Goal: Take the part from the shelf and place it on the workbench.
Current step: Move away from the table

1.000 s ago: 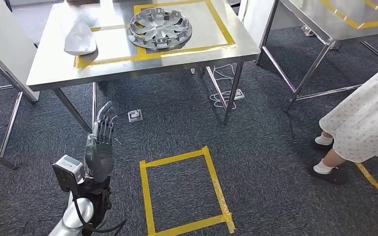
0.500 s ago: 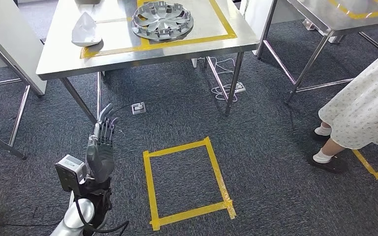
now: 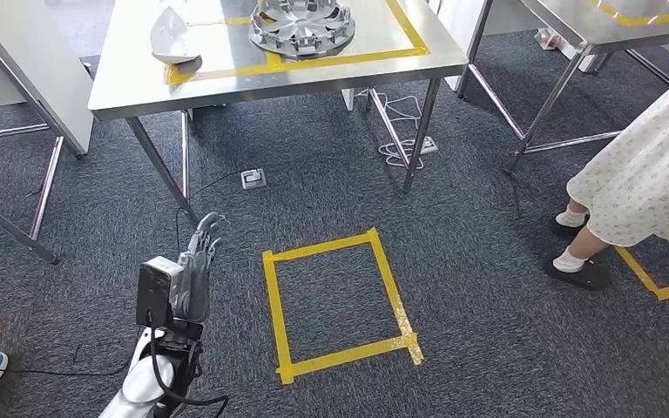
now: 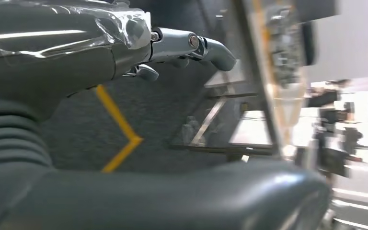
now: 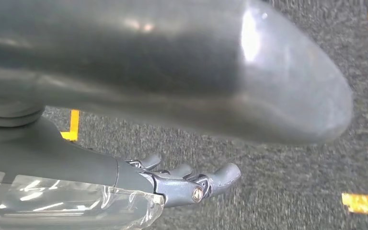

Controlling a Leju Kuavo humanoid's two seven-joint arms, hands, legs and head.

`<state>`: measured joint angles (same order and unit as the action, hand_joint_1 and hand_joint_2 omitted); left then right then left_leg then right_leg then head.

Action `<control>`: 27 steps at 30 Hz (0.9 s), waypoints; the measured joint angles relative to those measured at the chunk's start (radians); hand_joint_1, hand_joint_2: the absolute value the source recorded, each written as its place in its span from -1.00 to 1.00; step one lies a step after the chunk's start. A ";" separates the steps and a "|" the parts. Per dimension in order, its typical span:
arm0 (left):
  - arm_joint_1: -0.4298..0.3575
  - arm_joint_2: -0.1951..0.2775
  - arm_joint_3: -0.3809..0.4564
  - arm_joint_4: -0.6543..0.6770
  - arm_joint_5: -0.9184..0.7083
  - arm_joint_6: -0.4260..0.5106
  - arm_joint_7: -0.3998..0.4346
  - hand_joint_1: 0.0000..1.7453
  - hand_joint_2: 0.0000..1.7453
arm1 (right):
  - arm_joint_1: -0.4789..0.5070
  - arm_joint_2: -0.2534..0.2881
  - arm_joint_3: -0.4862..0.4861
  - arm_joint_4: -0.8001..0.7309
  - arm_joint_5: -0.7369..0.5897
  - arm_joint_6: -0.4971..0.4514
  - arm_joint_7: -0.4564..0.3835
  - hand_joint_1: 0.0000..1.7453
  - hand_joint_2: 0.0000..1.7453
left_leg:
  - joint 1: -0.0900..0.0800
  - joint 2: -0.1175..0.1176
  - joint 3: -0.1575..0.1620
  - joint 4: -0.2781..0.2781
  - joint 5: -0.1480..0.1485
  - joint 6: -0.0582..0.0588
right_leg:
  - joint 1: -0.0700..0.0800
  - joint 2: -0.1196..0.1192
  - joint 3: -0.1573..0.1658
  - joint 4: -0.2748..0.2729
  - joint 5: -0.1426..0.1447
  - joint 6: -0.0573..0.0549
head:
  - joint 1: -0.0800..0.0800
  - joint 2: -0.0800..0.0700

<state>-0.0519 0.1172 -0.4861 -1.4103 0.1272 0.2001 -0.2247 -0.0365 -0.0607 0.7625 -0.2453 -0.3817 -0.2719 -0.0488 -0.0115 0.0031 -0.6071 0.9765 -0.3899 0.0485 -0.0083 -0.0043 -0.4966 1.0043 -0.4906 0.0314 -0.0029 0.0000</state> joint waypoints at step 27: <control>-0.029 -0.058 0.045 1.092 -0.013 -0.074 0.290 -1.00 1.00 | -0.010 -0.009 0.039 0.009 -0.009 0.049 0.076 -1.00 1.00 | 0.015 -0.003 0.043 0.006 -0.043 -0.036 | -0.017 0.001 -0.027 -0.042 0.034 -0.004 | -0.001 0.000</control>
<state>-0.0811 0.0593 -0.4406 -0.3188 0.1144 0.1266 0.0656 -0.0466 -0.0696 0.8010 -0.2364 -0.3903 -0.2231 0.0269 0.0039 -0.0003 -0.5637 0.9827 -0.4331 0.0126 -0.0249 -0.0033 -0.5239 0.9623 -0.4571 0.0274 -0.0041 0.0000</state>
